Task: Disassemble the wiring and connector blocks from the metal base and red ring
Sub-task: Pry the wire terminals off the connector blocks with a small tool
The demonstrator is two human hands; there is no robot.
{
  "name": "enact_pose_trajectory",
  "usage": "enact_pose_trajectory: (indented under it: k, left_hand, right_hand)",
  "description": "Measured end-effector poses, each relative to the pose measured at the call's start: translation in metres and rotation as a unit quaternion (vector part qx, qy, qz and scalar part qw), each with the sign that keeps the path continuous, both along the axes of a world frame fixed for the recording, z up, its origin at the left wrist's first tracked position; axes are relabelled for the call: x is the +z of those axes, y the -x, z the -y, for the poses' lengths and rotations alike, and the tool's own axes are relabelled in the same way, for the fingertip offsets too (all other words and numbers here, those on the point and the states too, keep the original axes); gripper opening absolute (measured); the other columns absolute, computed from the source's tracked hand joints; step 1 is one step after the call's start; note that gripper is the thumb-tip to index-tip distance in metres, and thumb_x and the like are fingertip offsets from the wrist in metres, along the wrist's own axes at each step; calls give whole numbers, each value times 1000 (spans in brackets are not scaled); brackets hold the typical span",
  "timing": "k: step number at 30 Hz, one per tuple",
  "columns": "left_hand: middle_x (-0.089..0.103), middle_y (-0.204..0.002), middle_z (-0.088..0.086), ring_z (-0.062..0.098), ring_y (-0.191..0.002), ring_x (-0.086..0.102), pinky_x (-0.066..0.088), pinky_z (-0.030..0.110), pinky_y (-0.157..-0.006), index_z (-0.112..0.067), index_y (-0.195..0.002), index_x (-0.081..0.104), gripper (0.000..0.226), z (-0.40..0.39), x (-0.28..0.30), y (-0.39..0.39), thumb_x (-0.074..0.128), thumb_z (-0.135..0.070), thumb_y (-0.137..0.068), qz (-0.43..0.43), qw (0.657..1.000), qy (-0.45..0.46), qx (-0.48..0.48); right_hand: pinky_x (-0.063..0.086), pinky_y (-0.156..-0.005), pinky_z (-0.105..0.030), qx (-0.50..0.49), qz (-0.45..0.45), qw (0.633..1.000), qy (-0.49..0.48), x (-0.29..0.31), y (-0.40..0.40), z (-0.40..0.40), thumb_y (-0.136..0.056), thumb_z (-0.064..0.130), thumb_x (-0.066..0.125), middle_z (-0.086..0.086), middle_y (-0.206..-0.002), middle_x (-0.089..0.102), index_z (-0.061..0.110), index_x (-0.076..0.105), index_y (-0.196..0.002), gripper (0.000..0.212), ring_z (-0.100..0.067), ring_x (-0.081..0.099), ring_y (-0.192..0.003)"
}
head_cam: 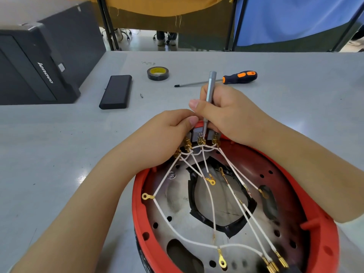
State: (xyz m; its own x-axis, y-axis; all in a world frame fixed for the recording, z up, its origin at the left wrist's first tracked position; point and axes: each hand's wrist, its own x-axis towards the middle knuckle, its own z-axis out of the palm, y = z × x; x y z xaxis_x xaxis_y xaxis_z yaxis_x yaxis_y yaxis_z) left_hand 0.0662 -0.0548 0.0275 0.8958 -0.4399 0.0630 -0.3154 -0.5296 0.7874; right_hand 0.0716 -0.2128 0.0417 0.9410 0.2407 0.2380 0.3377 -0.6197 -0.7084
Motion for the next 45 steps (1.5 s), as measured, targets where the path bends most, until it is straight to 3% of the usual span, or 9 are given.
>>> enact_pose_trajectory:
  k: [2, 4, 12, 15, 22, 30, 36, 42, 45]
  left_hand:
    - [71, -84, -11, 4, -71, 61, 43, 16, -54, -42, -96, 60, 26, -1, 0, 0, 37, -32, -101, -11, 1000, 22, 9]
    - [65, -69, -26, -10, -62, 59, 39, 5, -49, -43, -92, 61, 28, -1, 0, 1, 38, -30, -101, -22, 999, 41, 17]
    - [67, -101, -20, -9, -91, 59, 43, 3, -74, -36, -111, 64, 25, -8, 1, 4, 42, -32, -99, -33, 998, 38, 43]
    - [66, -98, -18, -8, -83, 60, 43, 6, -68, -37, -118, 59, 25, -13, -3, 12, 45, -37, -97, -52, 998, 19, 39]
    - [60, -112, -17, 0, -99, 56, 36, 7, -77, -39, -127, 47, 34, -4, -5, 21, 48, -43, -93, -4, 998, -54, 18]
    - [59, -104, -25, -14, -88, 56, 41, 6, -68, -42, -123, 48, 39, -8, 1, 23, 58, -46, -87, -29, 998, -43, -38]
    - [65, -101, -16, -6, -82, 62, 47, 6, -69, -36, -120, 53, 36, -7, 0, 23, 63, -38, -86, -32, 998, -20, -57]
    - [63, -75, -20, -7, -67, 56, 39, 3, -62, -36, -92, 59, 12, -2, 2, 16, 67, -34, -84, -8, 996, -15, -84]
    - [64, -80, -19, -5, -71, 57, 42, 6, -66, -35, -93, 59, 19, 1, 3, 9, 71, -33, -80, 12, 996, -17, -82]
  right_hand:
    - [41, -62, -37, 3, -6, 1000, -2, 1, 0, 0, -95, 35, 51, 8, -53, 41, 19, 42, -69, 32, -8, 41, -51]
    - [38, -58, -32, 5, -17, 1000, -25, 1, 0, 2, -96, 33, 52, 11, -48, 41, 19, 42, -68, 32, -5, 40, -46]
    - [35, -44, -15, -13, -68, 990, -123, 0, -5, 6, -97, 24, 53, 12, -47, 43, 17, 41, -66, 33, -3, 40, -37]
    - [32, -38, -15, -37, -83, 985, -145, 0, -4, 9, -97, 24, 53, 10, -47, 44, 16, 41, -67, 33, -3, 37, -34]
    - [27, -32, -14, -85, -102, 978, -161, 2, 6, 16, -97, 26, 52, 9, -34, 39, 12, 44, -69, 31, -5, 31, -27]
    - [30, -33, -15, -114, -85, 981, -132, 1, 17, 15, -96, 31, 51, 8, -33, 40, 14, 44, -70, 32, -5, 33, -28]
    - [28, -32, -16, -36, -122, 983, -131, 24, 19, 12, -98, 29, 50, 0, -40, 47, 12, 47, -71, 32, -12, 34, -27]
    - [30, -32, -19, 62, -87, 982, -157, 7, 15, -4, -98, 27, 50, 0, -41, 48, 16, 42, -72, 30, -13, 34, -27]
    - [28, -32, -17, 52, -86, 978, -181, -1, 11, -2, -99, 27, 50, 0, -42, 47, 18, 40, -72, 30, -12, 33, -27]
